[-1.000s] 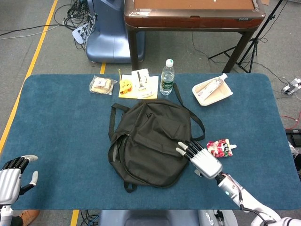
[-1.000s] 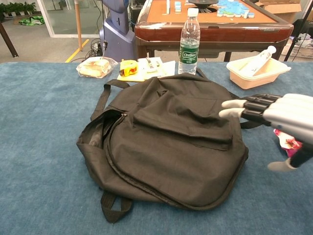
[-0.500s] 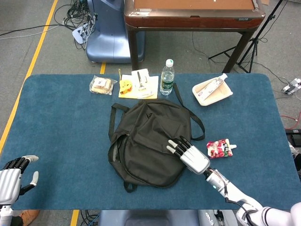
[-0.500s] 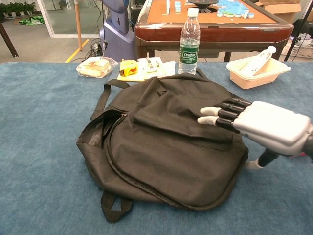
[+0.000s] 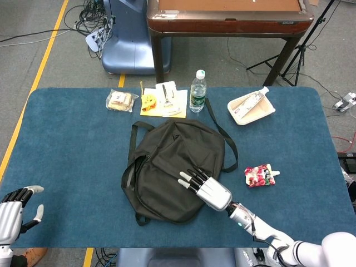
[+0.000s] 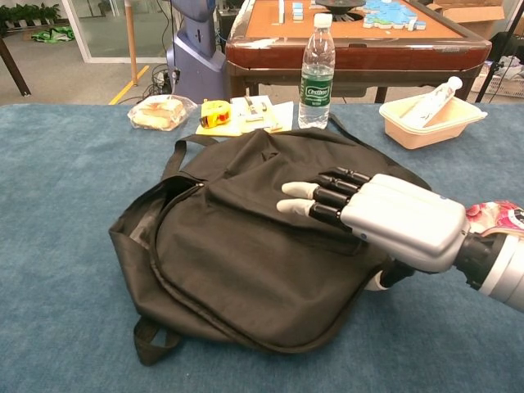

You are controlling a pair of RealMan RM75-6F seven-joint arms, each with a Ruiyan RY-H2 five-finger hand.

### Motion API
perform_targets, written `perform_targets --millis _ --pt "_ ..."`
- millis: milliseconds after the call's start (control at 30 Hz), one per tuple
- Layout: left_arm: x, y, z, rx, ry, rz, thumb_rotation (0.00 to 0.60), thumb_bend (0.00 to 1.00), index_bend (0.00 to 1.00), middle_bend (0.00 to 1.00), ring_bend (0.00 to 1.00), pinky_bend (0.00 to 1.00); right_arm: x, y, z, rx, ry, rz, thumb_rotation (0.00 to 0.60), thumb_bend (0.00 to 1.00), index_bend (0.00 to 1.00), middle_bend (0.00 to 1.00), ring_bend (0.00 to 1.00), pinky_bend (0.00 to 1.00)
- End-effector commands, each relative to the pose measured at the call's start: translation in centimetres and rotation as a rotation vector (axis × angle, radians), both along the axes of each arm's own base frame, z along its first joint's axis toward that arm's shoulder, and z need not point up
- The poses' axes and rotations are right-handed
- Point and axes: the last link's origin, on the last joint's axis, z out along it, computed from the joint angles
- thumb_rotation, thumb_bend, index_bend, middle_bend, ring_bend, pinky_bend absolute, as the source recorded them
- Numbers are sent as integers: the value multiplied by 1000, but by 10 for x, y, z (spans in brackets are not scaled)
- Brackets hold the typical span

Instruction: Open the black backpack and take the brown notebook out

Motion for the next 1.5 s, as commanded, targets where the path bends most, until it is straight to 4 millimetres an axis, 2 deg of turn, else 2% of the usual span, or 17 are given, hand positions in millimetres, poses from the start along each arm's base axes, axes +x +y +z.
perform_targets --millis 33,233,567,1133,1267,1500 --pt "0 0 0 -2 -1 0 600 402 310 307 277 261 6 6 4 16 -23 11 600 186 0 0 0 55" --pt "1 0 -1 -13 -2 -5 600 402 310 307 277 261 13 18 2 74 -39 -4 600 186 0 0 0 55" --pt "2 0 1 -13 -4 0 600 402 310 307 277 261 29 29 -18 146 -54 -22 600 186 0 18 0 56" --pt "5 1 1 -20 0 -4 600 402 310 306 277 261 75 35 -34 219 -192 -48 600 210 0 113 0 56" --pt "4 0 2 -21 0 1 600 402 310 306 277 261 80 35 -35 219 -209 -56 600 264 11 152 14 56" --pt "3 1 2 -26 -2 1 600 402 310 306 277 261 86 29 -32 197 -243 -91 600 361 116 220 73 103"
